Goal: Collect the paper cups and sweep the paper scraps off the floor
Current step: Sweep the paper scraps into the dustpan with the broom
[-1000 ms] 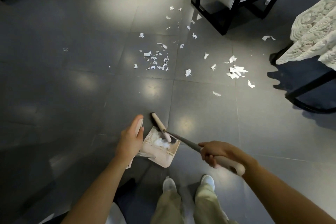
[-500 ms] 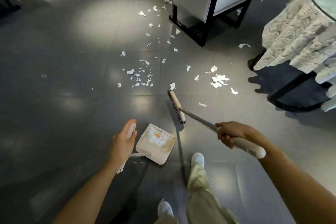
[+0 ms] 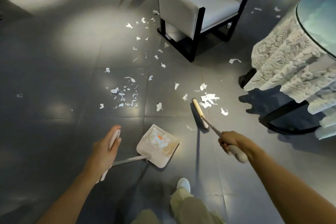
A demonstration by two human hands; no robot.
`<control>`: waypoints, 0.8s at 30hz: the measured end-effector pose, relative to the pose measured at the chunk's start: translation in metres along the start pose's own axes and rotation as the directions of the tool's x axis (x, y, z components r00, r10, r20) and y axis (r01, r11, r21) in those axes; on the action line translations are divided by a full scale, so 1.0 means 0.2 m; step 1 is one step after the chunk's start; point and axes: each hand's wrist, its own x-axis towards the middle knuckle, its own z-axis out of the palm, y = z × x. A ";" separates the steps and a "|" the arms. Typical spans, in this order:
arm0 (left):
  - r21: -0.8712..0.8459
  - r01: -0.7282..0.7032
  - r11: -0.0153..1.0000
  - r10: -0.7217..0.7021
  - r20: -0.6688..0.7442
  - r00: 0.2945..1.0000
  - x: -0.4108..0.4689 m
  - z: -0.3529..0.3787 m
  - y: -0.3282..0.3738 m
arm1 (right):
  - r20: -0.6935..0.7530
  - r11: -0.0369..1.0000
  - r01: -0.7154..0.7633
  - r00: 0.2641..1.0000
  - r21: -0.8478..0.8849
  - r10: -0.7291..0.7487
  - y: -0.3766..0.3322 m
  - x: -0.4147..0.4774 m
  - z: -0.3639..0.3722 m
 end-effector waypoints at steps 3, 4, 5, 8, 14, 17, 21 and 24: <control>0.005 0.041 0.999 -0.041 -0.032 0.999 0.01 -0.05 -0.03 | 0.050 1.000 -0.022 0.998 -0.008 0.023 -0.02 0.05 0.05; 0.007 0.052 0.999 -0.051 -0.043 0.998 0.00 -0.07 -0.07 | 0.078 0.999 -0.033 0.996 -0.007 0.033 -0.02 0.07 0.08; 0.004 0.060 0.998 -0.060 -0.053 0.997 -0.01 -0.08 -0.09 | 0.099 0.999 -0.041 0.994 -0.026 0.043 -0.01 0.07 0.13; 0.000 0.083 0.997 -0.083 -0.049 0.995 -0.08 -0.15 -0.19 | 0.143 0.979 0.005 0.989 -0.205 0.026 0.01 0.02 0.29; -0.015 0.102 0.995 -0.102 0.003 0.995 -0.37 -0.34 -0.54 | 0.226 0.902 0.129 0.973 -0.413 -0.036 0.04 -0.22 0.74; -0.018 0.085 0.996 -0.085 0.019 0.996 -0.52 -0.42 -0.72 | 0.229 0.886 0.159 0.971 -0.435 -0.062 0.09 -0.35 0.97; 0.013 0.096 0.995 -0.096 0.068 0.993 -0.64 -0.43 -0.91 | 0.268 0.881 0.190 0.960 -0.433 -0.076 0.15 -0.49 1.23; -0.023 0.062 0.998 -0.061 0.040 0.997 -0.68 -0.40 -0.95 | 0.312 0.886 0.209 0.947 -0.413 -0.078 0.19 -0.59 1.37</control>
